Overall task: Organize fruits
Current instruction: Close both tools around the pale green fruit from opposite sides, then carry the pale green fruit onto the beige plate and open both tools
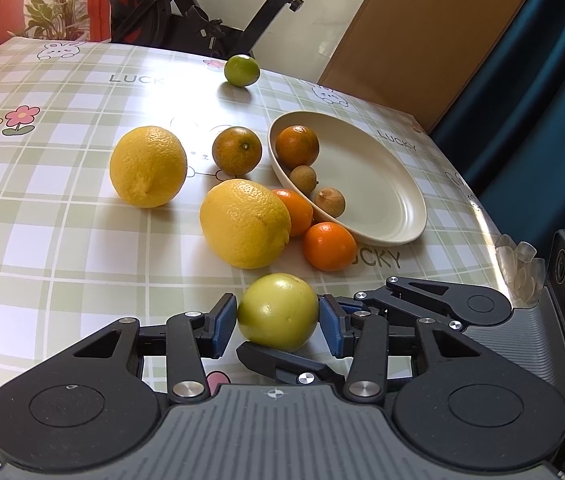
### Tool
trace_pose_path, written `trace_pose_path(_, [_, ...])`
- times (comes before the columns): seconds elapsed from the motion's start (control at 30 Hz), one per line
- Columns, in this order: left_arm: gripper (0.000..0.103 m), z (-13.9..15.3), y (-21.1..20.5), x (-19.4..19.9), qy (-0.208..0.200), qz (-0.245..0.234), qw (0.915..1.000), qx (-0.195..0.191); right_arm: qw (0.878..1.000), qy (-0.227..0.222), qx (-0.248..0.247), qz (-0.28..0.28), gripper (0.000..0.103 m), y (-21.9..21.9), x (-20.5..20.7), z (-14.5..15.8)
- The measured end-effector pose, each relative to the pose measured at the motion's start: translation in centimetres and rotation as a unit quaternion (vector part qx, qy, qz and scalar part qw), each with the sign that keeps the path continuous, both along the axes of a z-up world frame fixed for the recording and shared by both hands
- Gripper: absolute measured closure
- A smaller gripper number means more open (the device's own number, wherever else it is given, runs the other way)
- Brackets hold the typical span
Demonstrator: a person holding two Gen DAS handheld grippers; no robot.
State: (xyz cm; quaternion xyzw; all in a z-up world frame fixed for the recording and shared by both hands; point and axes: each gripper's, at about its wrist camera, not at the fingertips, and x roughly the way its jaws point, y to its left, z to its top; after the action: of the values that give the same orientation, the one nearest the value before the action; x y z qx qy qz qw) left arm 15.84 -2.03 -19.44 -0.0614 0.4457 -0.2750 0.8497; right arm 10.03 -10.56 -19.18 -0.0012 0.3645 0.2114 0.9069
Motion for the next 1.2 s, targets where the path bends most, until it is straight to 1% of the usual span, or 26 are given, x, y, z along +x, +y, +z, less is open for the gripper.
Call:
trace_pose_path(0.07, [0.055,0.3,-0.3,-0.1,-0.007,-0.006,0.9999,0.007,1.0,-0.002,0.001,-0.002,0.054,-0.1,-0.1,0.1])
trace_pose_path(0.2, [0.055,1.4,-1.2,-0.5,-0.037,-0.023,0.9988,0.023,1.0,-0.014,-0.001,-0.012,0.055,-0.4,-0.5,0.8])
trace_pose_path(0.47, [0.055,4.1,-3.6,0.5,-0.062,-0.045,0.9969,0.019,0.998,-0.042,0.023,-0.049,0.055,-2.9,-0.7,2.8])
trace_pose_path(0.63, [0.055,5.2,-6.5,2.0,-0.079,-0.081,0.9934,0.019,0.994,-0.059,0.038,-0.085,0.055,-5.3,-0.1,4.2])
trace_pose_path(0.8, [0.055,5.1,-9.7,3.7,-0.072,-0.108,0.9914,0.013,0.99,-0.062,0.032,-0.119,0.055,-8.2,0.7,4.7])
trace_pose_path(0.93, [0.055,3.8,-11.8,4.6,-0.054,-0.119,0.9913,0.012,0.989,-0.053,0.019,-0.138,0.055,-10.2,1.4,4.3])
trace_pose_path(1.13, [0.055,1.9,-13.4,5.3,-0.035,-0.129,0.9902,0.04,0.988,-0.028,0.013,-0.149,0.055,-11.8,1.8,2.4])
trace_pose_path(1.2, [0.056,1.4,-13.4,5.7,-0.025,-0.122,0.9913,0.043,0.988,-0.022,0.016,-0.154,0.055,-12.0,2.1,1.9])
